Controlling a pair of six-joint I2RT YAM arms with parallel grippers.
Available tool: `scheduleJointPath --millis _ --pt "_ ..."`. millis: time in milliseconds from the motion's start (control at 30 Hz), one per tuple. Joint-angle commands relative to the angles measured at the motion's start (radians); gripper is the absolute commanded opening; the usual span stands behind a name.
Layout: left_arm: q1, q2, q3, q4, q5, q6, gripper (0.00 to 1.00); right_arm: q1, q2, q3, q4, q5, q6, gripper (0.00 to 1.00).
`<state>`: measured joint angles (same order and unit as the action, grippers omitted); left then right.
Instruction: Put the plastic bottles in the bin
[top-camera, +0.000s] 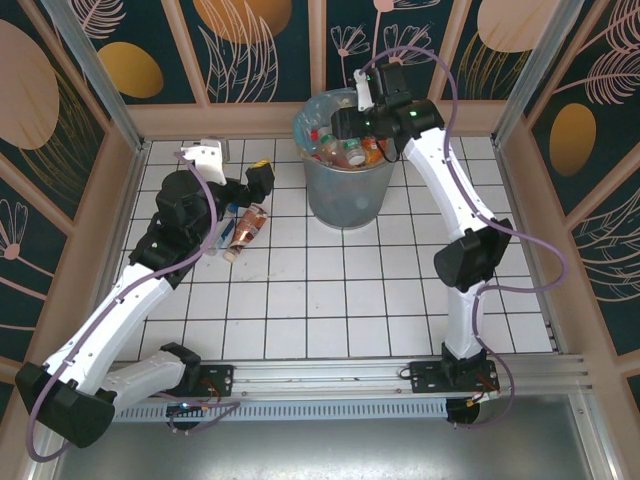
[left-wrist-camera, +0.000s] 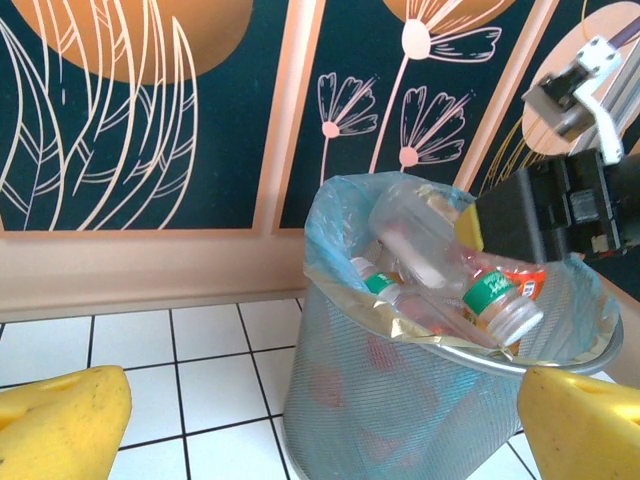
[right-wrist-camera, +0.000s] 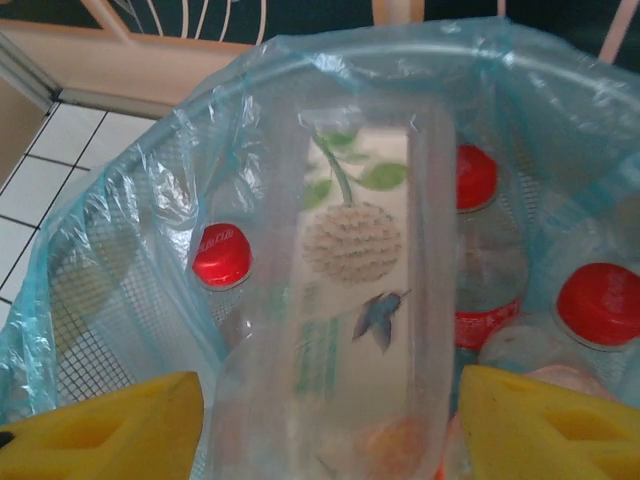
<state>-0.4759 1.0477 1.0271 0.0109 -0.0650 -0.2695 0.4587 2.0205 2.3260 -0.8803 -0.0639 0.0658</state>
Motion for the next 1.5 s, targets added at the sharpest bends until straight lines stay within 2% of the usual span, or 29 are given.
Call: scheduleJointPath --millis 0,167,300,400,667,867,1000,1100,1167,1267,1467 --pt "0.002 -0.015 -0.012 0.003 -0.017 0.018 0.99 0.023 -0.024 0.048 -0.006 0.064 0.001 0.69" --pt "0.002 -0.006 -0.01 0.003 -0.017 0.02 0.99 0.042 -0.019 0.05 0.025 0.103 -0.022 0.66" --pt "0.002 0.0 -0.01 0.003 -0.017 0.02 0.99 0.051 0.013 0.039 0.052 0.042 -0.039 0.53" --pt "0.002 0.005 -0.009 -0.004 -0.016 0.018 0.99 0.032 0.059 0.042 0.028 0.046 -0.037 0.47" --pt "0.002 0.014 0.005 -0.025 -0.058 0.017 0.99 -0.034 0.124 -0.018 0.03 0.028 -0.015 0.42" --pt "0.002 0.023 0.011 -0.046 -0.079 0.015 0.99 -0.026 0.133 0.067 0.008 0.012 -0.014 0.44" --pt "0.002 0.048 0.033 -0.104 -0.126 0.009 0.99 -0.009 0.125 0.179 -0.011 0.033 -0.017 0.56" --pt "0.003 0.087 0.053 -0.177 -0.179 0.01 0.99 0.018 0.069 0.19 0.024 0.062 -0.025 0.64" --pt "0.008 0.127 0.064 -0.229 -0.205 0.014 0.99 0.048 0.004 0.136 0.08 0.098 -0.042 0.66" --pt "0.041 0.185 0.062 -0.275 -0.179 0.013 0.99 0.092 -0.106 -0.015 0.193 0.141 -0.071 0.67" --pt "0.136 0.316 0.044 -0.301 -0.005 0.012 0.99 0.158 -0.33 -0.394 0.445 0.149 -0.083 0.69"
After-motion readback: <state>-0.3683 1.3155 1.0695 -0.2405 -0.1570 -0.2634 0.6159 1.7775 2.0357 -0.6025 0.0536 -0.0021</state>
